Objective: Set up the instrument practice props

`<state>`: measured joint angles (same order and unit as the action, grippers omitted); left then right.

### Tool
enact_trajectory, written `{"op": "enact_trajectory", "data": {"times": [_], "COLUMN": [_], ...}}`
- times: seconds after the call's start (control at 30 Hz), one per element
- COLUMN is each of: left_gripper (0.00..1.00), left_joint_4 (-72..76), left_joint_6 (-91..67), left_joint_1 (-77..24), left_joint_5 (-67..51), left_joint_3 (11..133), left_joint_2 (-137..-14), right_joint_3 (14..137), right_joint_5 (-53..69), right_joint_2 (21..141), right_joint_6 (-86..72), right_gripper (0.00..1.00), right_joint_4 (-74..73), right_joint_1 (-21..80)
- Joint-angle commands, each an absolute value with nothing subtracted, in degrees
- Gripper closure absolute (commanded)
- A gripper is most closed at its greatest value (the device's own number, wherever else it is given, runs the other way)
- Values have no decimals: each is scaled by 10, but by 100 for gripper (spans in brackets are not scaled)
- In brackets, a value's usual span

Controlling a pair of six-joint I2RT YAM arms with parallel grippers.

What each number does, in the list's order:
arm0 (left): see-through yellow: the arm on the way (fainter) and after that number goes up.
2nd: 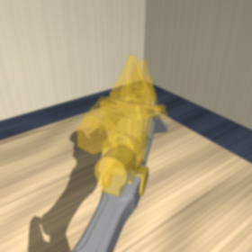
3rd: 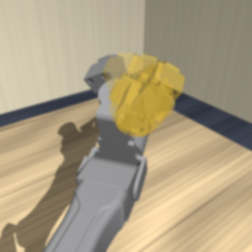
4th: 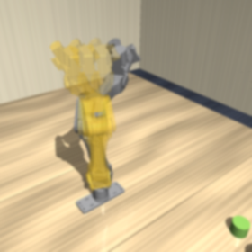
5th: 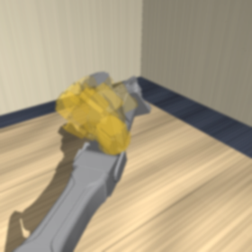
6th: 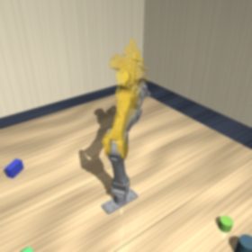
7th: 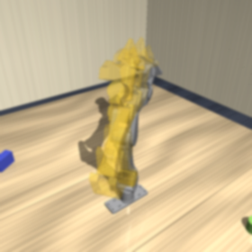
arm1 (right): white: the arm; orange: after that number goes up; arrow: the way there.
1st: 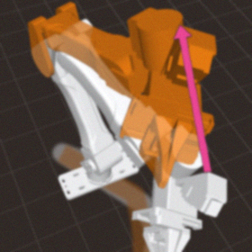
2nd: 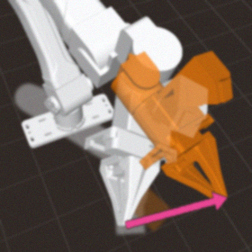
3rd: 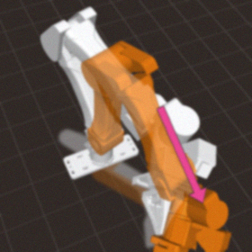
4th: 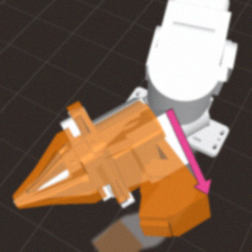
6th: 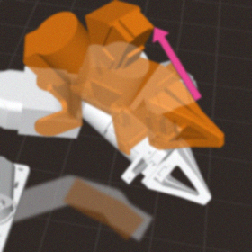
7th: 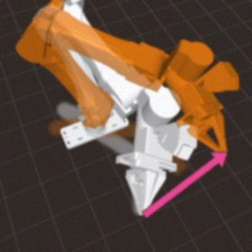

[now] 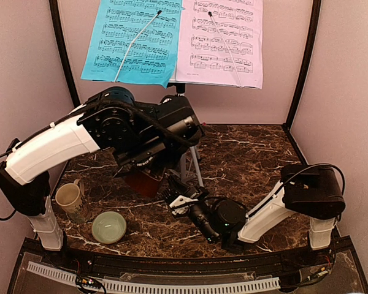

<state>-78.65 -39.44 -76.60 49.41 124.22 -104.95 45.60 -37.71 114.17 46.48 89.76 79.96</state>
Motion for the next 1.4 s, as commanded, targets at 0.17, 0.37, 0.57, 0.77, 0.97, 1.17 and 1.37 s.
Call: {"op": "enact_trajectory", "data": {"times": [0.17,0.37,0.57,0.77,0.97,1.17,1.37], "left_gripper": [100,100,100,100,100,100,100], "left_joint_4": [-773,-765,-758,-756,-757,-756,-753], "left_joint_6": [-391,-385,-378,-376,-376,-377,-374], "left_joint_1": [-766,-766,-766,-766,-766,-766,-766], "left_joint_5": [519,515,512,511,512,511,508], "left_joint_3": [1242,1243,1241,1240,1238,1236,1235], "left_joint_2": [-1008,-1008,-1007,-1008,-1008,-1008,-1007], "right_joint_3": [456,462,468,468,463,457,461], "right_joint_5": [-387,-384,-390,-392,-395,-393,-381], "right_joint_2": [1117,1124,1125,1122,1113,1106,1114], "right_joint_6": [452,454,459,461,460,459,465], "right_gripper": [95,91,90,90,96,98,91], "right_joint_4": [1028,1028,1028,1028,1029,1029,1028], "right_joint_1": [804,804,804,804,804,803,802]}}
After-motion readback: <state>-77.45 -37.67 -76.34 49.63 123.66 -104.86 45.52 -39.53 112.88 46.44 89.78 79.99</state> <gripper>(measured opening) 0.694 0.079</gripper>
